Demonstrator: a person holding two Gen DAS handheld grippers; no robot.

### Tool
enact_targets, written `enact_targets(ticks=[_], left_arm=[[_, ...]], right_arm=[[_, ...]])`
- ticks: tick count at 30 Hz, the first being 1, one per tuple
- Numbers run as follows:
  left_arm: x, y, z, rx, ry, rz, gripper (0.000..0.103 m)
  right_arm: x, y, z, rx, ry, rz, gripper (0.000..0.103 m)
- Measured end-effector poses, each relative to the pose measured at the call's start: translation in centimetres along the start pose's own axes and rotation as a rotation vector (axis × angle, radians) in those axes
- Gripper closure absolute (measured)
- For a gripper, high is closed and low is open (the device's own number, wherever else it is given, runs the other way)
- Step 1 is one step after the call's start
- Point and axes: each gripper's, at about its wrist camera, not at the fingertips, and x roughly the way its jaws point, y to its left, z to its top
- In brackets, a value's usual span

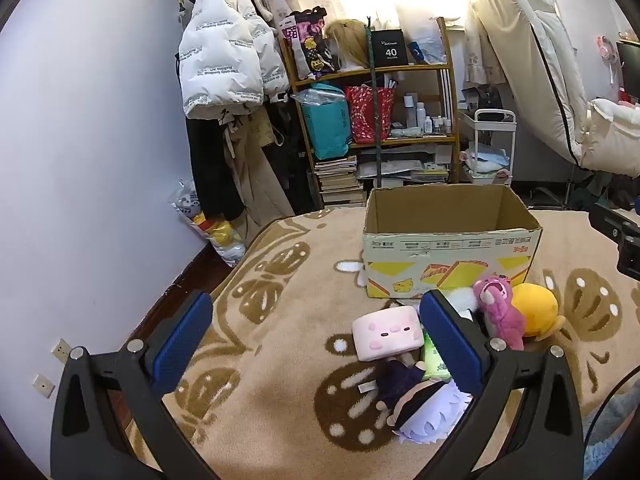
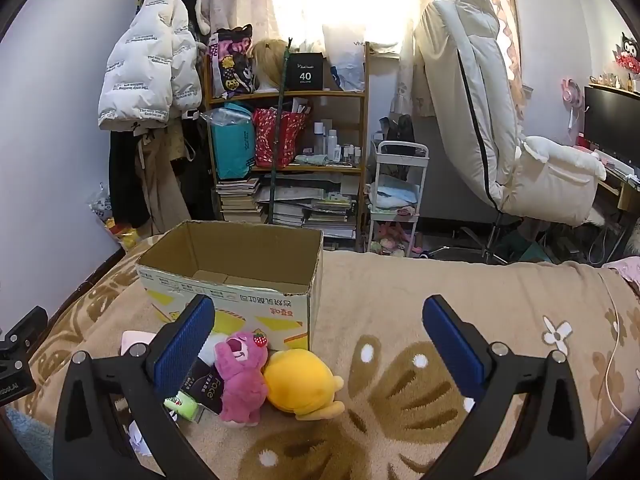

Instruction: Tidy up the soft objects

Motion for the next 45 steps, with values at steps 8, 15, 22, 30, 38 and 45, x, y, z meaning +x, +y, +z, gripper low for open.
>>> enact_targets(ticks=[8, 15, 22, 30, 38, 45], left_arm=[[-0.19, 0.12, -0.01, 0.007, -0.004, -0.005, 0.001], [-0.24, -0.14, -0.06, 0.015, -0.007, -0.002, 0.001], [-0.23, -0.12, -0.1, 0.016, -0.007, -0.005, 0.001], [-0.21, -0.22, -0.06, 0.015, -0.007, -0.002, 0.001], [-0.44, -0.17, -0.21, 0.016, -0.01, -0.002, 0.001], [-0.44, -0.23, -0.17, 0.018, -0.009, -0.001, 0.001]], right_arm=[[0.08, -0.01, -0.06, 0.004, 0.003, 0.0, 0.0], [0.09, -0.02, -0.05, 0.006, 0.004, 0.001, 0.0], [0.09, -0.05, -0.05, 0.006, 0.006, 0.001, 0.0], [0.75, -0.49, -0.78, 0.015, 0.007, -0.002, 0.0], [0.41, -0.21, -0.44, 0.014, 0.005, -0.002, 0.0], [0.36, -0.23, -0.47, 0.016, 0.006, -0.002, 0.0]])
